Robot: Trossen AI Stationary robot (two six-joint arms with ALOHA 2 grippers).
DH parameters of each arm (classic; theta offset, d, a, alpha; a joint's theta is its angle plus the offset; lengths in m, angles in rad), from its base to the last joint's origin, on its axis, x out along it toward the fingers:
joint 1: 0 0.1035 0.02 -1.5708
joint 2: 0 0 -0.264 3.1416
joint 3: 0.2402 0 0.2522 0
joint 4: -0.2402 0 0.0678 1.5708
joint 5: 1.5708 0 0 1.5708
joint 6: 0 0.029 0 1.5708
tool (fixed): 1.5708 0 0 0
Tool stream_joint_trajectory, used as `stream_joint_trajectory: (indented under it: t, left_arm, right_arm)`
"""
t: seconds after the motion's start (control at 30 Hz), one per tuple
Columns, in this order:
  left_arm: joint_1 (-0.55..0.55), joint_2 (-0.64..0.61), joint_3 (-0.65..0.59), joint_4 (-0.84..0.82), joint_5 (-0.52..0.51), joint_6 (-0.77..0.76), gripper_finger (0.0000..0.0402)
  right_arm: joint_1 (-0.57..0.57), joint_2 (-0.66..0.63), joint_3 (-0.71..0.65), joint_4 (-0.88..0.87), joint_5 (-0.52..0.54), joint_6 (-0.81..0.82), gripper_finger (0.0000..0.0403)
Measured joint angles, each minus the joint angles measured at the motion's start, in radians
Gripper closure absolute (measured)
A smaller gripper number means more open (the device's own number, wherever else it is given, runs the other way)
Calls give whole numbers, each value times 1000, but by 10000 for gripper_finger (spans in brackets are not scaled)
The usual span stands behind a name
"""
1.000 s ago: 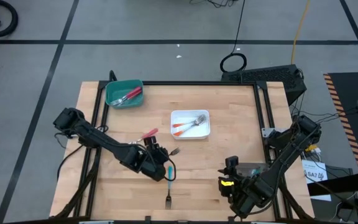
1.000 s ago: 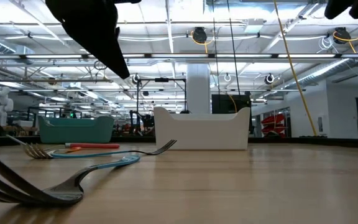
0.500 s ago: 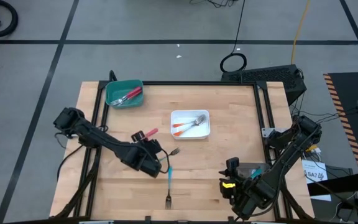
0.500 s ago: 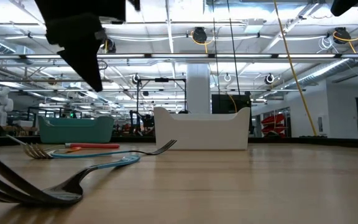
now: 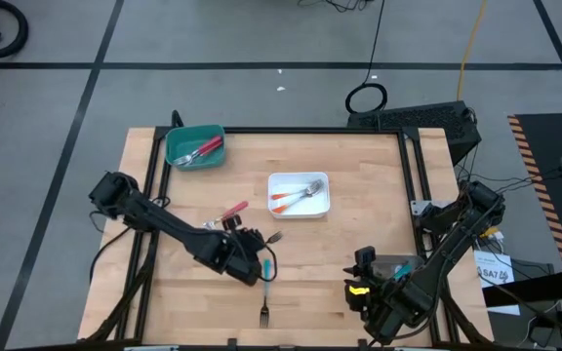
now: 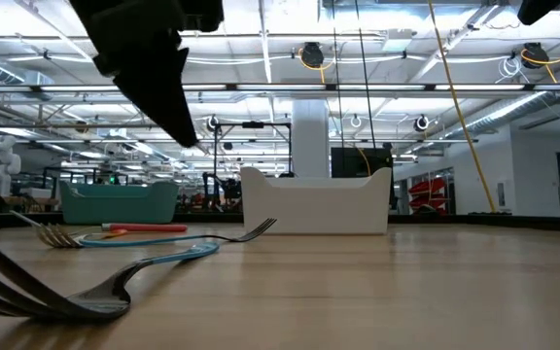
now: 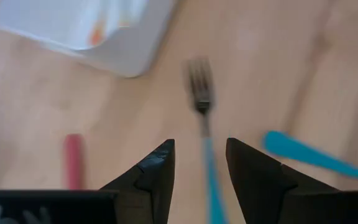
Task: Sort silverware by color (type)
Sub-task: Put the blue fork into the black bin
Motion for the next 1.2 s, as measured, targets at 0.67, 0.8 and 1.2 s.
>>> stream_joint_trajectory:
  t: [0.67, 0.8, 1.2]
  left_arm:
    - [-40, 111, 0, 241, 211, -348, 250]
    - [-56, 135, 0, 255, 215, -345, 250]
    - [-76, 143, 1, 291, 190, -88, 213]
  right_arm:
    - [0, 0, 0, -10, -2, 8, 269]
    - [0, 0, 0, -10, -2, 8, 269]
    - [0, 0, 0, -14, -2, 5, 269]
